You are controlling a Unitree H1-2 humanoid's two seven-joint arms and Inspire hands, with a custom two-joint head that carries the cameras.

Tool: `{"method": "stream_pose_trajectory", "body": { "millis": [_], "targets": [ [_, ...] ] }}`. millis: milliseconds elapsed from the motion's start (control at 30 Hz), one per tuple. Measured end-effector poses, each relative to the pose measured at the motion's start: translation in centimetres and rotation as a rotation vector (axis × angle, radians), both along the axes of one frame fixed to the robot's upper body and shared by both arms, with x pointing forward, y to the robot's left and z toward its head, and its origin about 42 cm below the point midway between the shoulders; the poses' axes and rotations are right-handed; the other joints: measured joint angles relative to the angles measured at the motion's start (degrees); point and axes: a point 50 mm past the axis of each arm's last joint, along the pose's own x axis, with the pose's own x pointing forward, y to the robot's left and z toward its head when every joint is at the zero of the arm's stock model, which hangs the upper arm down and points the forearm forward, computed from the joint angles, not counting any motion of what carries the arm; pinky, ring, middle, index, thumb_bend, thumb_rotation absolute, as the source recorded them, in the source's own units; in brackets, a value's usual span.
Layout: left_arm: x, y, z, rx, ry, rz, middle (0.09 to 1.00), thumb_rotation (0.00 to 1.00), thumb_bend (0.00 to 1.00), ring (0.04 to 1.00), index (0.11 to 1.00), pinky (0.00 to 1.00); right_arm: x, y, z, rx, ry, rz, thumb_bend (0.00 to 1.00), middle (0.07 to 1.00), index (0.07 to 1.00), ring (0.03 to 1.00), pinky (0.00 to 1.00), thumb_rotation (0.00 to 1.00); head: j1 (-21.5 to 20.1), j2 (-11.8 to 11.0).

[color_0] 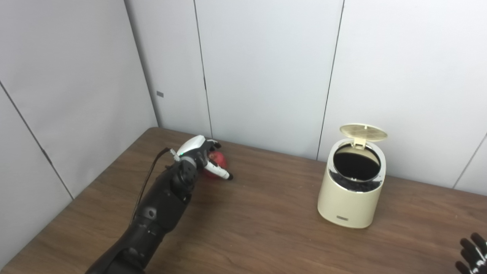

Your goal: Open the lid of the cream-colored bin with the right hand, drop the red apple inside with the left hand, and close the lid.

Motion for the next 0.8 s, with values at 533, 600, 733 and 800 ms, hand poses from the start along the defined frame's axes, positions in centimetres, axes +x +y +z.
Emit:
{"method": "stream_pose_trajectory", "body": {
  "millis": [533, 600, 733, 800],
  "targets": [
    [0.30, 0.29, 0.36, 0.140, -0.021, -0.044, 0.548, 0.00, 0.51, 0.513, 0.453, 0.52, -0.06, 0.09, -0.01, 0.002, 0.019, -0.006, 0.58, 0.977, 0.975, 1.000, 0.99, 1.00, -0.7, 0.4],
    [0.33, 0.43, 0.50, 0.125, -0.063, -0.038, 0.539, 0.00, 0.50, 0.497, 0.438, 0.51, -0.10, 0.09, 0.17, 0.002, 0.019, -0.007, 0.60, 0.975, 0.971, 1.000, 0.99, 1.00, -0.8, 0.4],
    [0.40, 0.10, 0.63, 0.122, -0.125, -0.039, 0.535, 0.00, 0.50, 0.492, 0.436, 0.50, -0.18, 0.19, 0.51, 0.002, 0.012, -0.004, 0.59, 0.986, 0.981, 1.000, 1.00, 1.00, -1.1, 0.4],
    [0.41, -0.02, 0.63, 0.122, -0.139, -0.039, 0.529, 0.00, 0.50, 0.482, 0.438, 0.49, -0.18, 0.27, 0.44, 0.001, 0.018, -0.003, 0.57, 0.981, 0.978, 1.000, 1.00, 1.00, -1.1, 0.4]
  ]
}}
